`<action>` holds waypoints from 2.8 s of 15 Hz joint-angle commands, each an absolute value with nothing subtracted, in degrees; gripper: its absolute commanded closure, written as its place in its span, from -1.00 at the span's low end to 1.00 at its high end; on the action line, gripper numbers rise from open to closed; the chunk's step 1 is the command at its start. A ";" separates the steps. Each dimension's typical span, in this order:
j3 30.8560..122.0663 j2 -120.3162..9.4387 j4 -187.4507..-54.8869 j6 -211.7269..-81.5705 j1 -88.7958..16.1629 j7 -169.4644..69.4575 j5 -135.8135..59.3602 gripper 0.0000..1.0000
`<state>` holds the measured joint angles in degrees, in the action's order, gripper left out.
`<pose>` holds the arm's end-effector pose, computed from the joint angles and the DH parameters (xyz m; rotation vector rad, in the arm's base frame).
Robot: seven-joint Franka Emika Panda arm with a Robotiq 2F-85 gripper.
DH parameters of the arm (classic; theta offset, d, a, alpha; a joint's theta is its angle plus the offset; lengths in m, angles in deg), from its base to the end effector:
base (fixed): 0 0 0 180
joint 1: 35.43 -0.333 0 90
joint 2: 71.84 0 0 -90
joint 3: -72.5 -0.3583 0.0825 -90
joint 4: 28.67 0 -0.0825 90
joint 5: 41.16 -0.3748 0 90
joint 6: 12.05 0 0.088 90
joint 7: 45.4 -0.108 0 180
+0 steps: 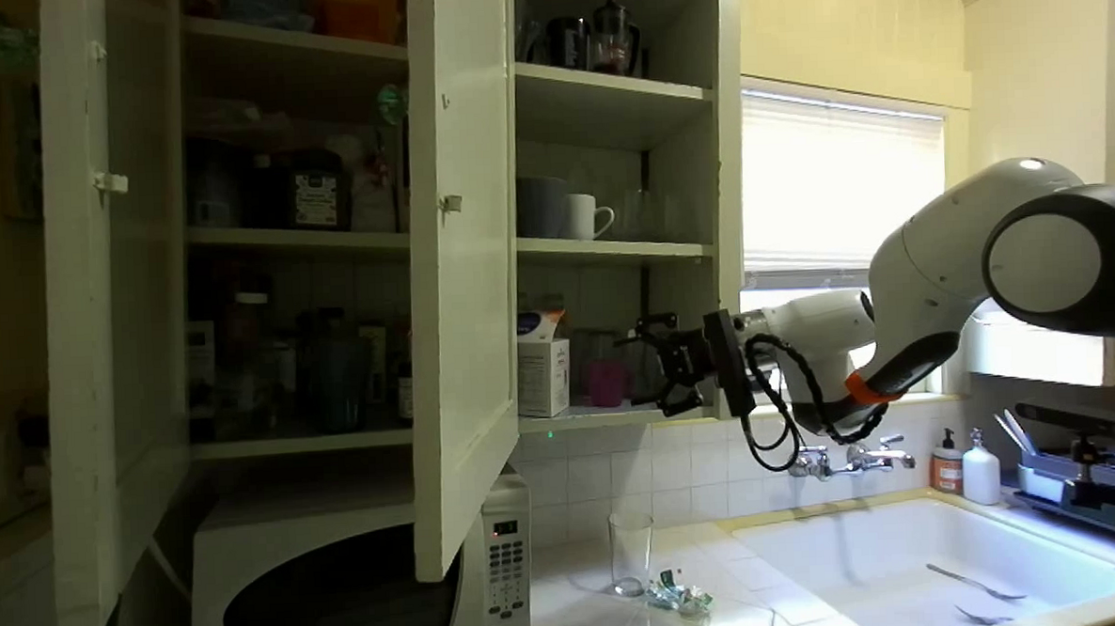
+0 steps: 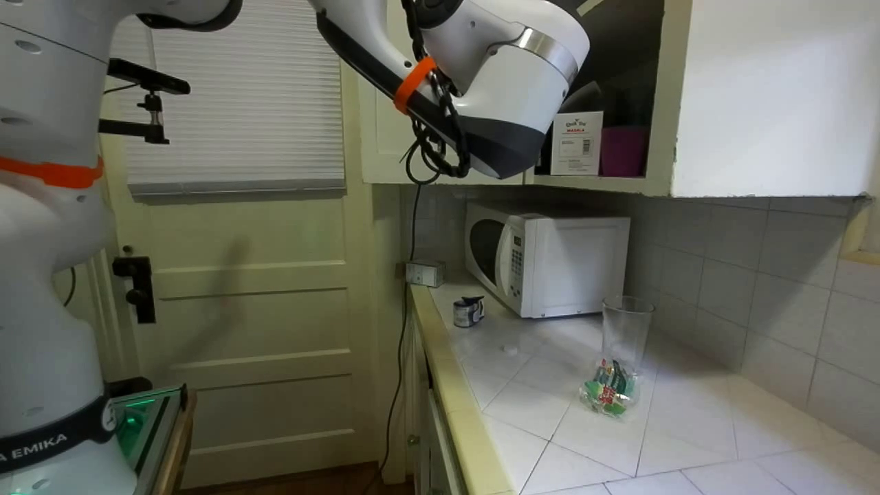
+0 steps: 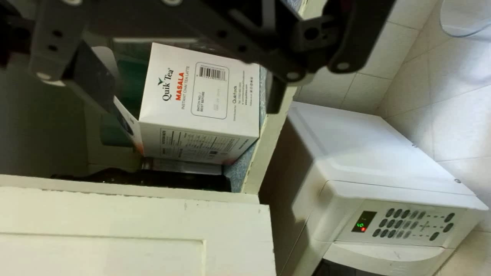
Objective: Put the red cup in the cupboard
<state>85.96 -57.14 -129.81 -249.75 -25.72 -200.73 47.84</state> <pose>0.5464 -0.0634 0.5739 -1.7258 0.7895 -0.6925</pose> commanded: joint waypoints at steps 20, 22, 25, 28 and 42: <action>79.60 -64.76 -142.70 -248.79 -24.94 -187.37 11.56 -1.00; 79.66 -65.24 -143.50 -248.79 -24.98 -186.75 11.39 -1.00; 79.66 -65.27 -143.57 -248.79 -24.98 -186.62 11.32 -1.00; 79.67 -65.27 -143.57 -248.79 -24.98 -186.61 11.31 -1.00; 80.45 -64.08 -137.12 -237.95 -23.72 -202.35 37.13 -1.00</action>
<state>81.60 -64.46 -138.84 -241.60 -23.66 -200.95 32.24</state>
